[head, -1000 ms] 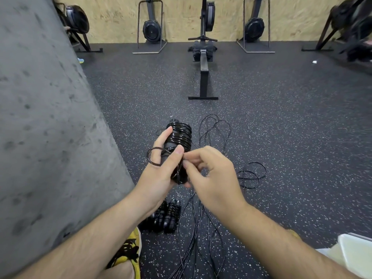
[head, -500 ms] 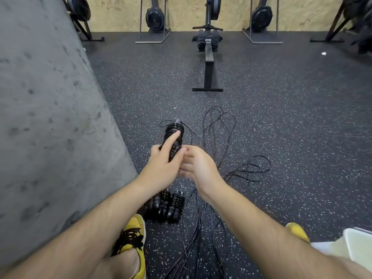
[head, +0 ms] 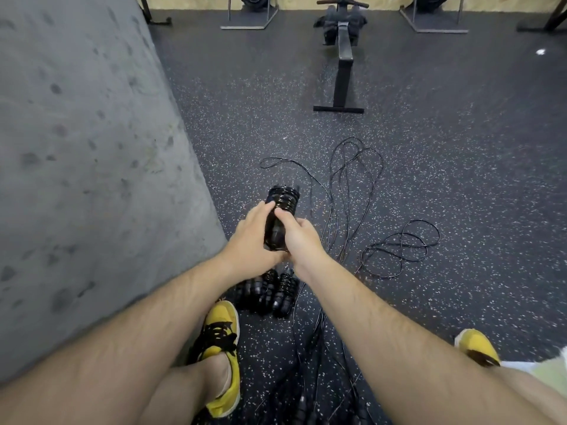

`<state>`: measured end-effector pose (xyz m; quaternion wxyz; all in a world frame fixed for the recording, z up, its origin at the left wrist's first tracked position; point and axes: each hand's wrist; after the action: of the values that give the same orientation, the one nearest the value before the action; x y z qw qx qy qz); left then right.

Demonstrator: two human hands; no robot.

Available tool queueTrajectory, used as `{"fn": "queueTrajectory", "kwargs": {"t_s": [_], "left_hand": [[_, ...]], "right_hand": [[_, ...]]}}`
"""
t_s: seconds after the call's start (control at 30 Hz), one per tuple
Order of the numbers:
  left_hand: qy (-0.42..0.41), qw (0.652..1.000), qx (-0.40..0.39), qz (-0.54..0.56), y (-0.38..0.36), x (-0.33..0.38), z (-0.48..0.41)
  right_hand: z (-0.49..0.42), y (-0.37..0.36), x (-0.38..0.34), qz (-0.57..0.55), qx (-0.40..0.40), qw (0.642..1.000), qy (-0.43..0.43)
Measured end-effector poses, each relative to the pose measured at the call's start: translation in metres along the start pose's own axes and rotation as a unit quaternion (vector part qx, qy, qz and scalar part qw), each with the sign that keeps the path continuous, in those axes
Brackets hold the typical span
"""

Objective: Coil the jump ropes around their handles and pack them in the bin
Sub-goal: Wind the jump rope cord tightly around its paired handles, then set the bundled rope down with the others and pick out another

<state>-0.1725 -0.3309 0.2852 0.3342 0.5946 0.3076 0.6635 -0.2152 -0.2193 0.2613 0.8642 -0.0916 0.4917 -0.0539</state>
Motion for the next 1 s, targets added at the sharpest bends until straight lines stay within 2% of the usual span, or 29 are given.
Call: {"fn": "queueTrajectory", "kwargs": {"t_s": [0.1,0.17,0.23,0.4,0.47,0.57,0.67,0.8,0.9,1.0], "left_hand": [[0.051,0.985,-0.081,-0.142,-0.004,-0.02,-0.004],[0.04,0.961,-0.131,-0.24,-0.002,-0.022,-0.005],[0.008,0.95,-0.149,-0.273,-0.001,-0.022,-0.007],[-0.045,0.958,-0.119,-0.258,-0.027,-0.035,-0.003],[-0.046,0.955,-0.142,-0.256,-0.046,-0.045,0.002],[-0.021,0.951,-0.179,-0.249,-0.067,-0.062,0.001],[0.026,0.958,-0.172,-0.227,-0.09,-0.076,-0.009],[0.069,0.965,-0.181,-0.176,-0.134,-0.085,-0.008],[0.077,0.969,-0.183,-0.146,-0.165,-0.087,-0.004],[0.053,0.973,-0.176,-0.139,-0.183,-0.086,0.0]], "right_hand": [[-0.026,-0.001,0.032,0.057,0.008,0.998,-0.008],[-0.045,0.007,0.056,0.121,0.028,0.992,-0.028],[-0.064,0.019,0.082,0.159,0.054,0.983,-0.073],[-0.101,0.027,0.143,0.164,0.089,0.974,-0.127],[-0.109,0.025,0.156,0.175,0.09,0.971,-0.136],[-0.121,0.019,0.177,0.195,0.085,0.968,-0.13],[-0.129,0.014,0.198,0.215,0.122,0.962,-0.112],[-0.131,0.026,0.212,0.323,0.138,0.928,-0.127],[-0.13,0.043,0.221,0.408,0.132,0.901,-0.07],[-0.123,0.064,0.229,0.4,0.112,0.909,0.003]]}}
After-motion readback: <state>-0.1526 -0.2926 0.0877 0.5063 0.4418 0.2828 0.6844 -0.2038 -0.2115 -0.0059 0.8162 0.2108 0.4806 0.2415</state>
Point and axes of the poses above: each hand's wrist, its own z-axis away from the middle knuckle, its own y-axis out of the back of the hand, x = y × z, and after that the axes turned 2 degrees about -z, right-handed
